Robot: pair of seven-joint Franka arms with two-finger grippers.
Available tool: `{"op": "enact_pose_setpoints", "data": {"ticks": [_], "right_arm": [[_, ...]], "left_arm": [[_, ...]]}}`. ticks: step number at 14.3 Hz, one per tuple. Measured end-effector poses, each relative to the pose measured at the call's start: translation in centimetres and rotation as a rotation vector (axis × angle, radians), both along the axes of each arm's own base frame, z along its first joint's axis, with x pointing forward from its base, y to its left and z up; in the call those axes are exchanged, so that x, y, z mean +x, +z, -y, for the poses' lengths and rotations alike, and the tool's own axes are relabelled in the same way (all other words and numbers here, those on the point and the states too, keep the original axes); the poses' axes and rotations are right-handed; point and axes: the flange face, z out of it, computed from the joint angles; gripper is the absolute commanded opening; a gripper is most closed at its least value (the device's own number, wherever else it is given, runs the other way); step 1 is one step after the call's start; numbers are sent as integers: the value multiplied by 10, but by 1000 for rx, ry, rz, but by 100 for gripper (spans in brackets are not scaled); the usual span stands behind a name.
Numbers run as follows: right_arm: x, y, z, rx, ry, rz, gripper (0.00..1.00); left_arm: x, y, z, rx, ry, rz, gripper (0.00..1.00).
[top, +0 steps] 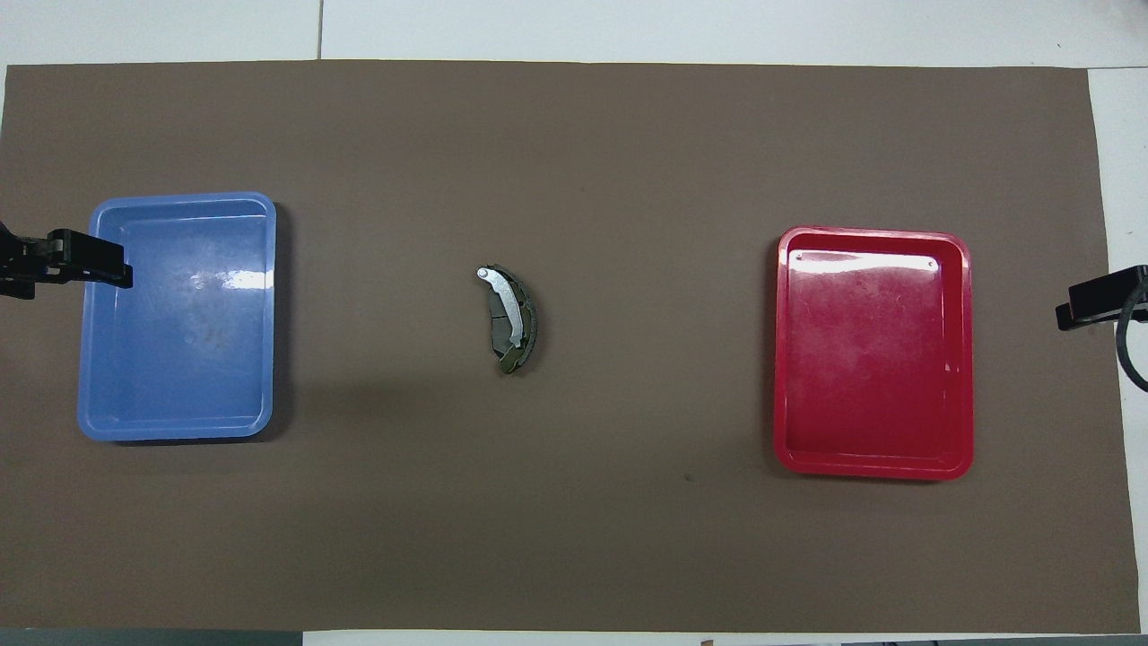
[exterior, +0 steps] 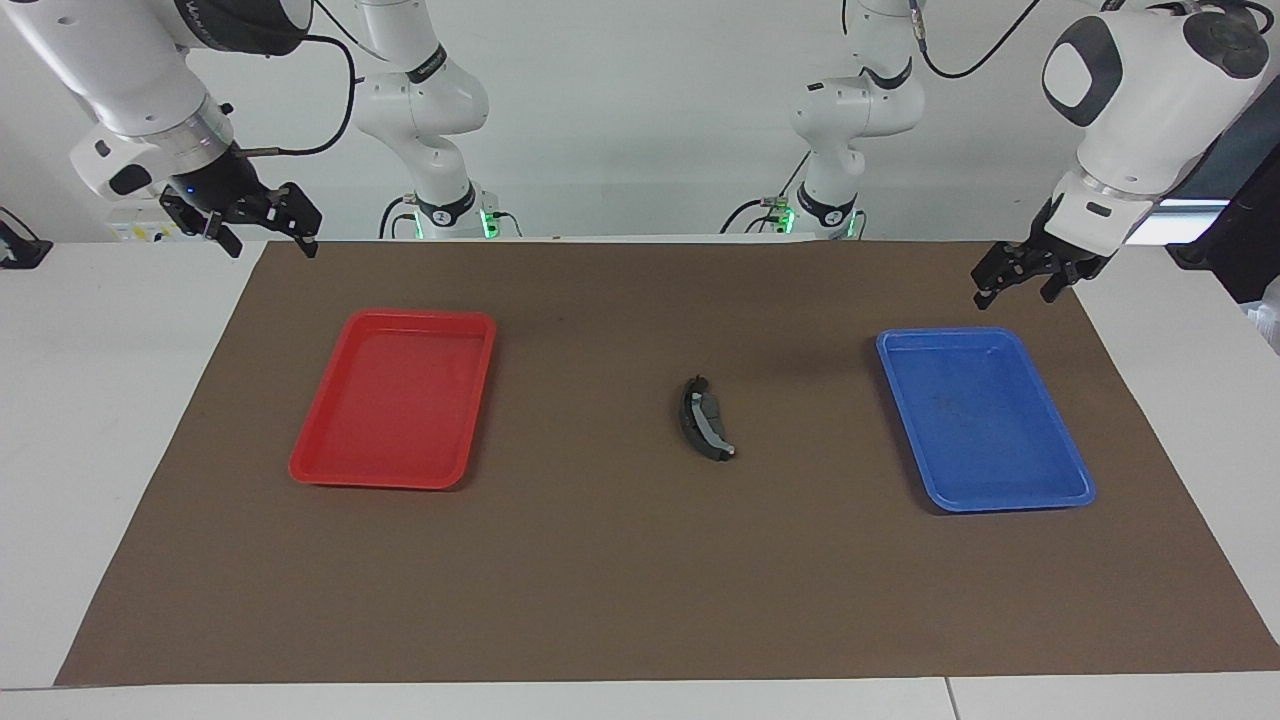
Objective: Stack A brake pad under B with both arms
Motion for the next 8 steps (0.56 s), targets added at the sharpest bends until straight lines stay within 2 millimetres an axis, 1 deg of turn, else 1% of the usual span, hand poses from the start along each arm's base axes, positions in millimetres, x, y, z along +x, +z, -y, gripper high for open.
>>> {"op": "enact_pose_setpoints", "data": {"ticks": [4, 8], "right_arm": [[-1, 3, 0, 0, -1, 9, 99], [3, 6, 1, -4, -1, 47, 99]], "left_arm": [[0, 0, 0, 0, 0, 0, 100], [0, 0, 0, 0, 0, 0, 100]]}}
